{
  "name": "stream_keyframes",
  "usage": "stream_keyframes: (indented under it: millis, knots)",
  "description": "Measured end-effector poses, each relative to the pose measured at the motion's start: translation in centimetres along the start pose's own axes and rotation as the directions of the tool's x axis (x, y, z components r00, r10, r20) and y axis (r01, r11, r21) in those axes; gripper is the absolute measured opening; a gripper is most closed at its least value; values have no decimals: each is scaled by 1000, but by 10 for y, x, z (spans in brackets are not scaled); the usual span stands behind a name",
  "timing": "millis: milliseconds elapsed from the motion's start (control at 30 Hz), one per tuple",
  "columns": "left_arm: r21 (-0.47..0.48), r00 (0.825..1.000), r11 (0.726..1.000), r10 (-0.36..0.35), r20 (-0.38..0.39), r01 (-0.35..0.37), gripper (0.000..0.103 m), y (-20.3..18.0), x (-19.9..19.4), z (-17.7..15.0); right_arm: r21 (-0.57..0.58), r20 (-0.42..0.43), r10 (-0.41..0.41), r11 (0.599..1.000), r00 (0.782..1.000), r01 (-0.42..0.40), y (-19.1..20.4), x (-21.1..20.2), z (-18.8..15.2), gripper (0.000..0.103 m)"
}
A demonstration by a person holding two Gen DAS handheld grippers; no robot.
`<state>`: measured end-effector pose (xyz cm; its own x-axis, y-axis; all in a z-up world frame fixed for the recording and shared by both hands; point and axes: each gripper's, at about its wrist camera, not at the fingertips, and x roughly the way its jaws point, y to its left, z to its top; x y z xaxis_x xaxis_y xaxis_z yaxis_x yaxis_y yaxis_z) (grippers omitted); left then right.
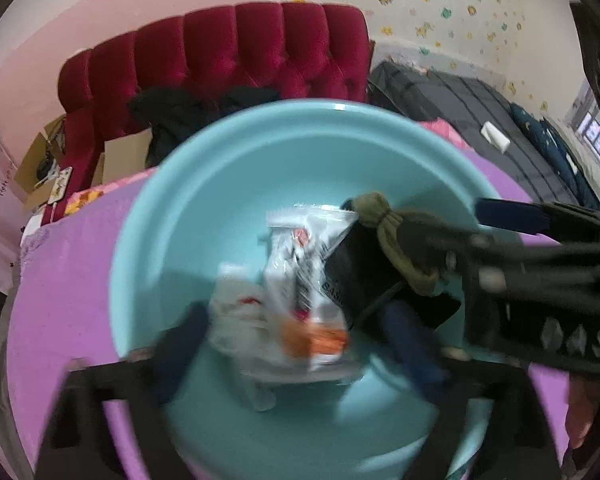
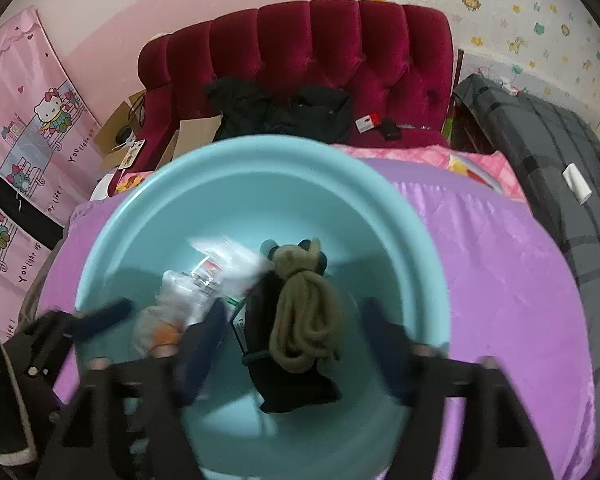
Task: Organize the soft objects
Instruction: 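Open both tools to drop the rope and snack bag into the basin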
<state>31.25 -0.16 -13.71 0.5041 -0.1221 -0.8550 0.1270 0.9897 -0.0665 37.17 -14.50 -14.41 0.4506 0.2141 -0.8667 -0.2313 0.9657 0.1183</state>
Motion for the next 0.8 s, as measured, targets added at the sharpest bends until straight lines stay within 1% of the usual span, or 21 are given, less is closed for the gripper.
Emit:
stream_keyframes:
  millis: [33,67,300,567,800]
  knots:
    - [0,1000,1000,7,17,-7,103,0,-4,0,-3,5,-4,1000,1000,4,0,-3,0,102]
    - [3,1000,1000,11,28,-11,103,0,-7,-1,-4,8,-4,1000,1000,4,0,-6,0,103]
    - [6,999,1000,30,33,-31,103,2,-25,-10,-16,10,-37,999,999,37,1,-23,-9,103]
    - [4,998,999,43,46,-43,103,5,-64,-29,-13,11,-47,999,999,48,1,-56,-26,103]
    - [-6,996,999,54,76,-53,103,7,-100,-52,-28,22,-48,998,999,49,6,-90,-50,103]
